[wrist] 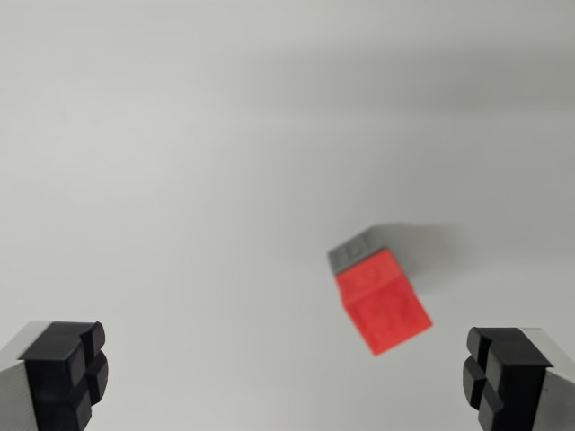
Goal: Destack cube
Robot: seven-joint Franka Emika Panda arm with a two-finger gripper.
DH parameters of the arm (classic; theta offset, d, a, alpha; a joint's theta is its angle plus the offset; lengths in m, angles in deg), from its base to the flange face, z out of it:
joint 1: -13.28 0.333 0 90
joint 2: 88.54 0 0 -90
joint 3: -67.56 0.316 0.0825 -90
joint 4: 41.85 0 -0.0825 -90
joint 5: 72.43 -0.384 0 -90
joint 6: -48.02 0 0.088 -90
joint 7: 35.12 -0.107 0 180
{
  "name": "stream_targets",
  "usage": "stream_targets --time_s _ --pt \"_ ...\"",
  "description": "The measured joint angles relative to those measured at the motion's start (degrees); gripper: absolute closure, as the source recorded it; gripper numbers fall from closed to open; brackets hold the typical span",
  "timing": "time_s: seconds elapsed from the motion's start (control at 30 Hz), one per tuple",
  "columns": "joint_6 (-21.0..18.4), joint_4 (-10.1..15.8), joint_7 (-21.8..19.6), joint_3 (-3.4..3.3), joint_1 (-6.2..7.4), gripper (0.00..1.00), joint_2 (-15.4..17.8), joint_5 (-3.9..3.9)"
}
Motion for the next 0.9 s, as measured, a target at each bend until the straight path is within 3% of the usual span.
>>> stream_targets --time_s 0.5,0.9 --pt "3.0 3.7 4.0 -0.33 -0.48 0.00 0.6 -0.09" --pt "7.0 8.4 9.6 -0.84 -1.18 0.00 1.2 -0.29"
